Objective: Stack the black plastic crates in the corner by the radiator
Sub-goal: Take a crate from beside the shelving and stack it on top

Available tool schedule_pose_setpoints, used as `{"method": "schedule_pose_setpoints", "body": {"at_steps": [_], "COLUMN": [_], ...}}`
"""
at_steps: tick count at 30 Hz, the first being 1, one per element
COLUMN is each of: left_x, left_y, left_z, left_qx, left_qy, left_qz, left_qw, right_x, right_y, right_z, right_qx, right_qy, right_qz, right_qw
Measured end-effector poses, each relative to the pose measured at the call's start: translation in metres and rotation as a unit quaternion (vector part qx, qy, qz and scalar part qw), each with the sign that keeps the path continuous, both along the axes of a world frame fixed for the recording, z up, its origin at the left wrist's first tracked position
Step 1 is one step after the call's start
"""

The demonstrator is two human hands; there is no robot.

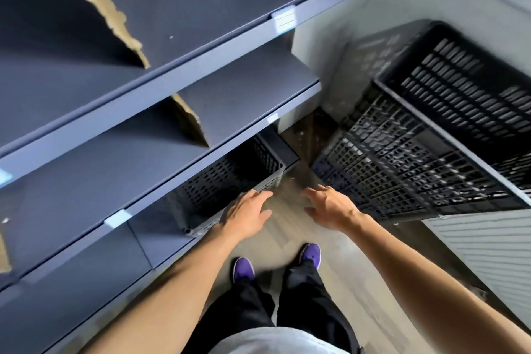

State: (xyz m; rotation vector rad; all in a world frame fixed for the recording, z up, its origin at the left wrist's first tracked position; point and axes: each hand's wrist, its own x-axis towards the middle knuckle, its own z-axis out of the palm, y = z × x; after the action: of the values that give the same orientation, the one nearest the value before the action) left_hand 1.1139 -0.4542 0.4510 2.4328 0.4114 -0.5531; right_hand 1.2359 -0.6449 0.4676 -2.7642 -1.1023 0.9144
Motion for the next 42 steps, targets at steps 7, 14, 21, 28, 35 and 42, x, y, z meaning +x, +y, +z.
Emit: {"method": "schedule_pose_setpoints", "body": {"at_steps": [7,14,21,28,35,42], "left_x": [-0.045,-0.056,-0.048,-0.054,-0.043,-0.022], "left_y": [0.026,0.022,-0.001,-0.003,0.014,0.04], "left_z": [-0.017,-0.05,-0.107,-0.163,-0.237,-0.306], "left_qx": [-0.002,0.011,0.037,0.065,0.117,0.182], "left_qy": [0.033,0.066,0.103,0.102,0.074,0.042], "left_qz": [0.05,0.108,0.185,0.222,0.217,0.2], "left_qw": [0.998,0.992,0.977,0.967,0.966,0.962], "right_x": [-0.031,-0.019,0.012,0.034,0.042,0.044], "right_y": [0.041,0.056,0.055,0.071,0.078,0.11], "right_z": [-0.028,-0.068,-0.129,-0.19,-0.259,-0.309], "right_qx": [0.007,0.02,0.018,0.014,0.028,0.097], "right_qy": [0.032,0.061,0.083,0.097,0.099,0.055], "right_qz": [0.043,0.059,0.098,0.14,0.15,0.184], "right_qw": [0.999,0.996,0.992,0.985,0.983,0.977]}}
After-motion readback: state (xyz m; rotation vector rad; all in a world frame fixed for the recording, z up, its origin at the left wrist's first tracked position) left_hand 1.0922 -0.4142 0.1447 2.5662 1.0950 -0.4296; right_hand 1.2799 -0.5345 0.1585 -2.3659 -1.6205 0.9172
